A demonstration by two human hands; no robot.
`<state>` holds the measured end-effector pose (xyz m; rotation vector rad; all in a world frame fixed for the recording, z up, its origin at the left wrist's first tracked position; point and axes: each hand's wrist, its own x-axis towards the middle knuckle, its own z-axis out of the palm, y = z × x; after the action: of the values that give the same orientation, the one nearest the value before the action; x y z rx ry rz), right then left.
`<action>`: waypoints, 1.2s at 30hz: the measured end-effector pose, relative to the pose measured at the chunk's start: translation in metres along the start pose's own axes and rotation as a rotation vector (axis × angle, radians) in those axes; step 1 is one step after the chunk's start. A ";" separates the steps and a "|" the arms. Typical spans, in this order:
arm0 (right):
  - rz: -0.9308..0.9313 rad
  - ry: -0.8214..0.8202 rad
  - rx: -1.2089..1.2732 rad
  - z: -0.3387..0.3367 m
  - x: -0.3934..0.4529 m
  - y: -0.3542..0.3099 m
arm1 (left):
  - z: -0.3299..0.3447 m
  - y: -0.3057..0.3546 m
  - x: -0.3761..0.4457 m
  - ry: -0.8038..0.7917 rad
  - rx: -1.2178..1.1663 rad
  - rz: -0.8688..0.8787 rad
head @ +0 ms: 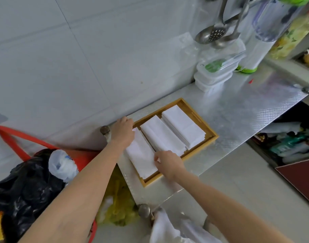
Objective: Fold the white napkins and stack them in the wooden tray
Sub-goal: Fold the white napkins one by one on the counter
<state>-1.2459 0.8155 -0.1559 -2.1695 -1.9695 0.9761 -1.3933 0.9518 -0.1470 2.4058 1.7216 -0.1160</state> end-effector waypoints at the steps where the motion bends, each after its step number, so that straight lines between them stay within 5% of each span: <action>1: 0.005 0.027 0.041 -0.012 -0.003 0.007 | -0.010 0.010 0.002 0.040 -0.043 -0.002; 8: 0.230 0.303 0.205 -0.104 -0.054 0.150 | -0.061 0.189 0.002 0.018 -0.153 0.316; 19: 0.924 0.600 0.225 -0.169 -0.364 0.517 | 0.008 0.659 -0.088 -0.170 0.095 0.941; 24: 1.231 0.773 0.310 -0.168 -0.510 0.628 | 0.031 0.853 -0.163 -0.198 0.163 1.278; 36: 1.696 0.927 0.410 -0.191 -0.691 0.836 | 0.095 1.198 -0.237 -0.218 0.310 1.764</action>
<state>-0.4116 0.0997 -0.0878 -2.7509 0.6220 0.0812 -0.3350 0.3379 -0.0795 2.9390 -0.8494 -0.3381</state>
